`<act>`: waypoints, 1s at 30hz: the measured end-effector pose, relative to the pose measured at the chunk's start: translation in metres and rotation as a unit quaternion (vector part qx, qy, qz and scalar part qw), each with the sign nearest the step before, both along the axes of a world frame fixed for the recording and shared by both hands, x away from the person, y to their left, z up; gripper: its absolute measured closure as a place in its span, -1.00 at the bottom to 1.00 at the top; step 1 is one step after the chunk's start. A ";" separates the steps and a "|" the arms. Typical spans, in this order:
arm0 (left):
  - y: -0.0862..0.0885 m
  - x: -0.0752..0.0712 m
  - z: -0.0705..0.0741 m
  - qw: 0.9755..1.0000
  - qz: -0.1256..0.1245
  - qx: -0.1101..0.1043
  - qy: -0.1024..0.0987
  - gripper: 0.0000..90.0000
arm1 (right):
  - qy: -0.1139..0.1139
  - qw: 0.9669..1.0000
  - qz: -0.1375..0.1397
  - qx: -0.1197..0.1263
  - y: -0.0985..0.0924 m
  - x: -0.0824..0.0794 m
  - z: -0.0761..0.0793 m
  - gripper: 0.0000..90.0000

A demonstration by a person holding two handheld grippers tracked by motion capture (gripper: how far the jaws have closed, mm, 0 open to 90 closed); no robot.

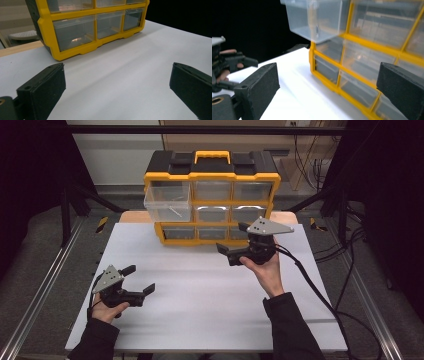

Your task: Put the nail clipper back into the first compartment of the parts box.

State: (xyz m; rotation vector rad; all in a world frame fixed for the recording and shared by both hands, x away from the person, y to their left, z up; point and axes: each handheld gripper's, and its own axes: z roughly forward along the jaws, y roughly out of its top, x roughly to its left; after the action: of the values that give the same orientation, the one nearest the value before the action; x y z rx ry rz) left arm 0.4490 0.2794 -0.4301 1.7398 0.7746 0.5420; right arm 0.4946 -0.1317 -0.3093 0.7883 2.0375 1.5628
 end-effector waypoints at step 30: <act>-0.002 0.000 -0.003 1.000 0.000 0.004 0.003 -1.00 | 0.072 0.997 -0.022 0.005 -0.072 -0.027 -0.109 -0.88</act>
State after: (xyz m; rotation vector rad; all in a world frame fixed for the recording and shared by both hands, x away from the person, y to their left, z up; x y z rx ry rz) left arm 0.4492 0.2773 -0.4327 1.7494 0.7771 0.5406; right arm 0.4681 -0.2036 -0.4179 0.9688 2.0981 1.5323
